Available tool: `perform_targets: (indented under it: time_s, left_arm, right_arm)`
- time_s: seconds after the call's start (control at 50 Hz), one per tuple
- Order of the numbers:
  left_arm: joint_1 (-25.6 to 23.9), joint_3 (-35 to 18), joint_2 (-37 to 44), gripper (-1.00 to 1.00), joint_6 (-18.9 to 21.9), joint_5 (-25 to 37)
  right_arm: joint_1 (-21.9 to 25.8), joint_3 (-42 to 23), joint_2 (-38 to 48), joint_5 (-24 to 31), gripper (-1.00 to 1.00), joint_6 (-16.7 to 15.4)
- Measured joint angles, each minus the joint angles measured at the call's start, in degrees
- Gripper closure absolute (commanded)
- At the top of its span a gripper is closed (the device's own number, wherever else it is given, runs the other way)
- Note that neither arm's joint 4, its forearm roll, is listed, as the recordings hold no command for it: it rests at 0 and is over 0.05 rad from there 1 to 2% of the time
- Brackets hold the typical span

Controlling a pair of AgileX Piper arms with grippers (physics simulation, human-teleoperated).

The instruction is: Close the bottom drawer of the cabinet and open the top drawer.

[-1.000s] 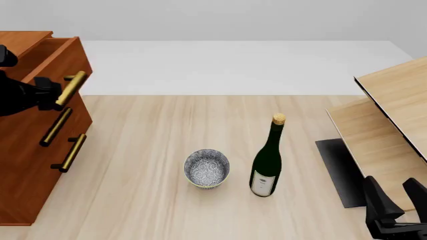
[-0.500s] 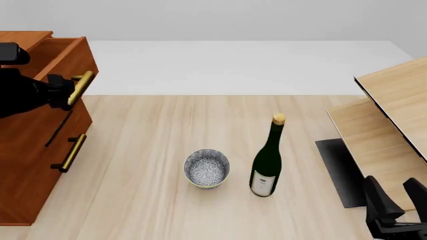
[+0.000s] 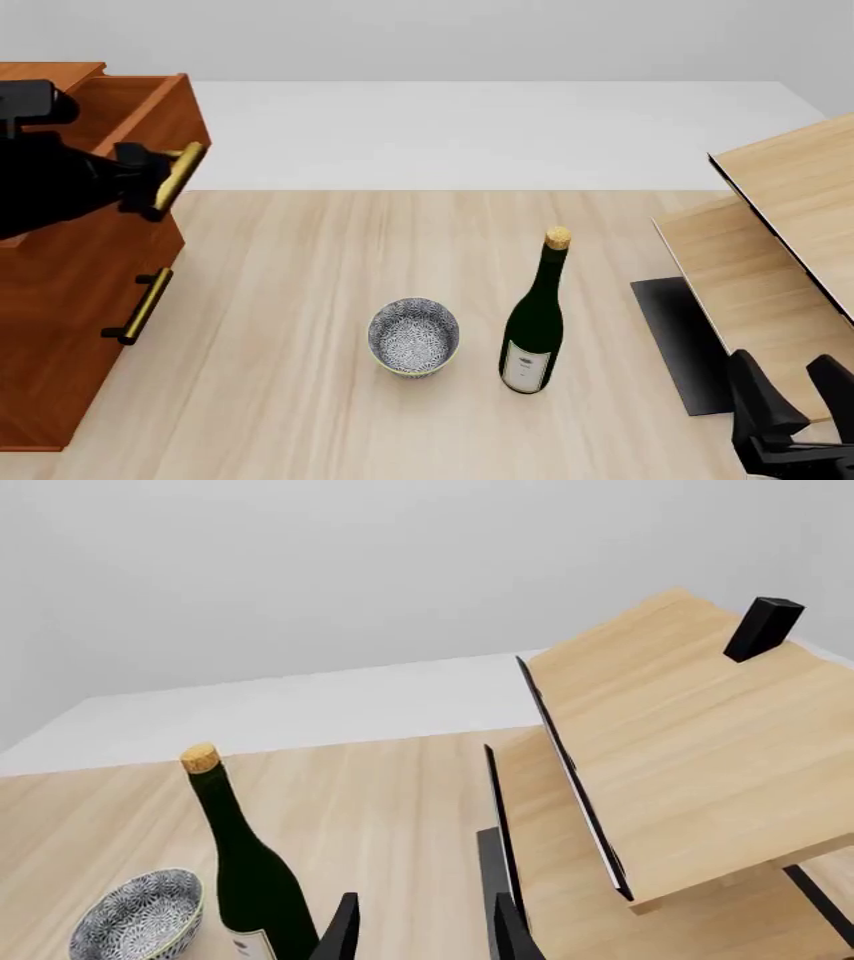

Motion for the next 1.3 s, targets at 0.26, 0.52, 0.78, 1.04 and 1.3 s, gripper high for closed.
perform_targets:
  time_s: [0.26,0.52,0.78,1.04,1.3]
  left_arm:
    - [-1.2,0.4,0.0,-1.0,-2.1,-1.3]
    - [-2.5,1.0,-0.2,-1.0,-6.2,-3.2]
    - [-3.5,1.6,-0.4,-1.0,-9.4,-4.9]
    - [-4.9,1.8,-0.1,-1.0,-10.7,-6.2]
    - [-6.5,1.5,0.7,-1.0,-10.6,-7.1]
  right_arm:
    - [-0.2,0.1,0.2,-0.3,-1.0,0.0]
    - [-0.2,0.1,0.2,-0.3,-1.0,0.0]
    - [-0.2,0.1,0.3,-0.3,-1.0,0.0]
    - [-0.3,0.1,0.4,-0.5,-1.0,0.0]
    - [-0.4,0.0,0.9,-0.9,-1.0,0.0]
